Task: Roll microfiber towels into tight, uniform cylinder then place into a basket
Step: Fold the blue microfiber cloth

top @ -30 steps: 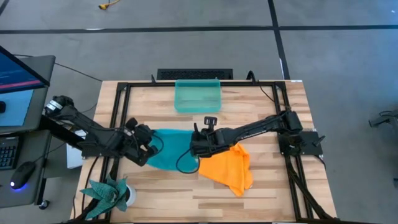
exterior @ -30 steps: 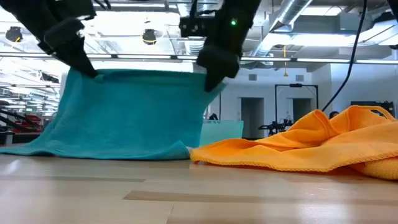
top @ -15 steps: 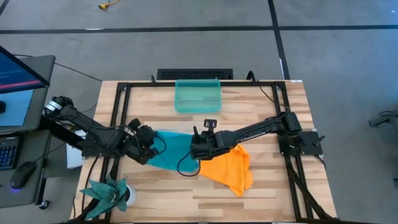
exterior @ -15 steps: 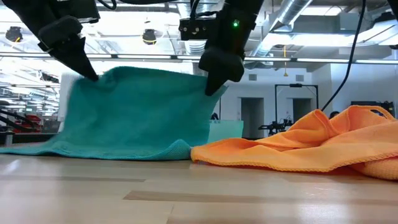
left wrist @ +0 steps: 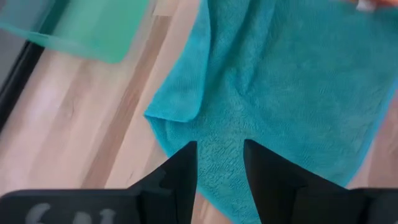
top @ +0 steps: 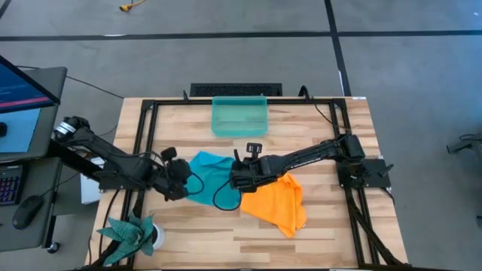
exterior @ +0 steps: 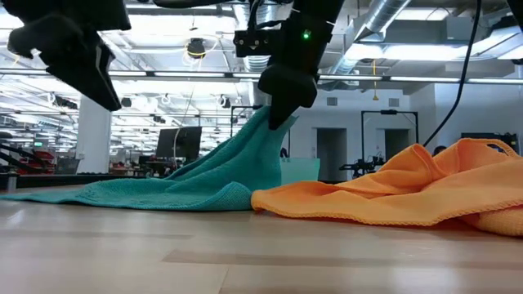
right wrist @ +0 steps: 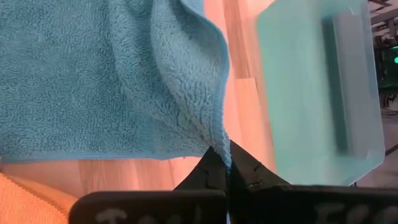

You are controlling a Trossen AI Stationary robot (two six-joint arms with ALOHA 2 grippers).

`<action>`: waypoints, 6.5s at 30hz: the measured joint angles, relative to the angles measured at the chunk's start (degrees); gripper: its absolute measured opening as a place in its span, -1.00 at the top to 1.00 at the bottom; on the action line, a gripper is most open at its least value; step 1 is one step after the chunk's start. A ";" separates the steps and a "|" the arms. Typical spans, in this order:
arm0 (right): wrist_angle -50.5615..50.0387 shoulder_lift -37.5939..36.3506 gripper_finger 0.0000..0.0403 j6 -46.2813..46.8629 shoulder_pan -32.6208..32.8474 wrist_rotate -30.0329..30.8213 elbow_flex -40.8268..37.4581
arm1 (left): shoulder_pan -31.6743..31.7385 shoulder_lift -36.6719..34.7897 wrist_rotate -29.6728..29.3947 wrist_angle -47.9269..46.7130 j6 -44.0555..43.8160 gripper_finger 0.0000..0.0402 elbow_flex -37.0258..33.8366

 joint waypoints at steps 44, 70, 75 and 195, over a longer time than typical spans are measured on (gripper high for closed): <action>0.04 -0.05 0.96 0.00 -0.23 -1.32 0.00 | 12.94 -16.16 6.26 23.68 30.66 0.38 -15.69; 0.65 -0.07 0.95 0.02 -0.60 -2.81 0.00 | 12.96 8.52 2.52 36.39 36.45 0.38 -17.51; 0.72 -0.07 0.95 0.04 -0.60 -2.86 0.00 | 12.96 10.79 -0.03 37.09 36.43 0.38 -17.51; 2.78 -0.07 0.95 -5.56 -6.95 1.73 0.07 | 8.09 16.26 -24.64 -20.54 -11.44 1.00 3.98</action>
